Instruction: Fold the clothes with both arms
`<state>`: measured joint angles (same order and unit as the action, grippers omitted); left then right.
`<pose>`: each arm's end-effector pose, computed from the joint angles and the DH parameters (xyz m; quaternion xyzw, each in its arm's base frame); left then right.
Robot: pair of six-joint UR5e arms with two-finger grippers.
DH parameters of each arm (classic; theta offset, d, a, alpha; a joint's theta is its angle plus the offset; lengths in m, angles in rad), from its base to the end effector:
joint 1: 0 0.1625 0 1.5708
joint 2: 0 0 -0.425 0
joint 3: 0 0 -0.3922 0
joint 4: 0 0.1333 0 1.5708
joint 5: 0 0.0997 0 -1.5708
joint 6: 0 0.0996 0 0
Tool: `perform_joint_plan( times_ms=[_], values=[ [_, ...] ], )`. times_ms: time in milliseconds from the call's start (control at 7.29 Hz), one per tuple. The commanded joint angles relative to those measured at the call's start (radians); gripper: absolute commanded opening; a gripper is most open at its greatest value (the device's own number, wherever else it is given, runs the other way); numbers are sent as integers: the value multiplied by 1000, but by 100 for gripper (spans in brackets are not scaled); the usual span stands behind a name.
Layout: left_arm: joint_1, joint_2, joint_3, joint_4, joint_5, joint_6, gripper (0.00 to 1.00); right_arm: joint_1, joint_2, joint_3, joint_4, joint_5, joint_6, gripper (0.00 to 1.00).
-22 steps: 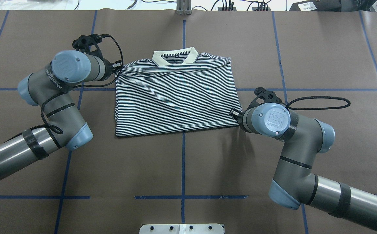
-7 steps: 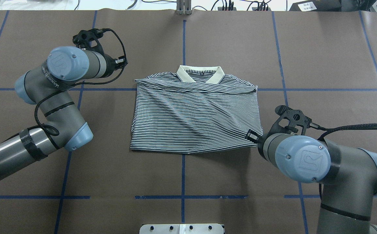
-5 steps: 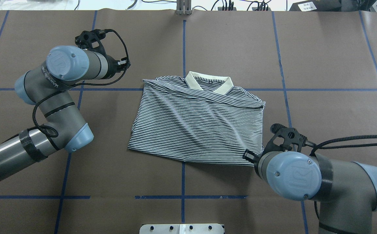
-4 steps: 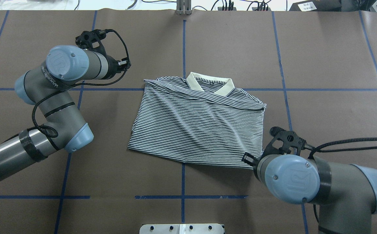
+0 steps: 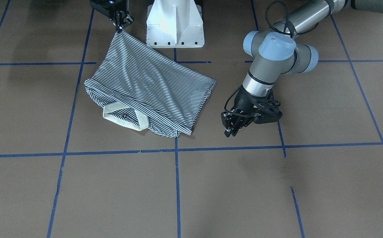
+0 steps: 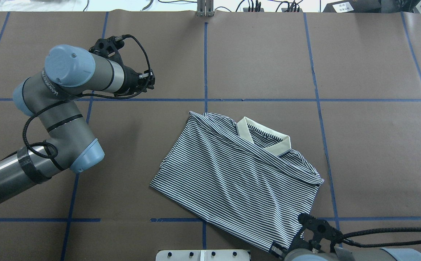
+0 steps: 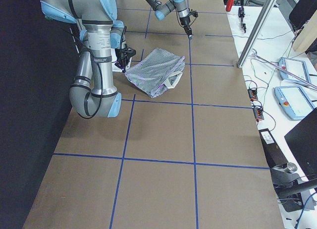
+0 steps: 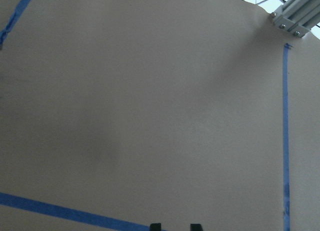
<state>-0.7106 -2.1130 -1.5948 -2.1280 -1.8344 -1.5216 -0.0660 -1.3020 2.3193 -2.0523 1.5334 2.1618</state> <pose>0.4455 -0.5250 0.2679 0.0925 0.5316 -0.2062 0.8163 -0.4636 -0.1067 0.2733 -0.0683 -0.2563 0.2550 0.9298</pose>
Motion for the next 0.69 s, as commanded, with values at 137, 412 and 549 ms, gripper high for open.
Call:
perform_joint_plan(
  times_ms=[137, 412, 549],
  values=[
    [112, 135, -278, 28, -63, -194, 40, 68, 27, 0, -25, -21, 37, 100],
    [230, 159, -320, 129, 8, -264, 52, 310, 119, -47, 21, -12, -254, 100],
    [284, 159, -335, 213, 61, -264, 54, 415, 119, -85, 58, 20, -373, 100]
  ],
)
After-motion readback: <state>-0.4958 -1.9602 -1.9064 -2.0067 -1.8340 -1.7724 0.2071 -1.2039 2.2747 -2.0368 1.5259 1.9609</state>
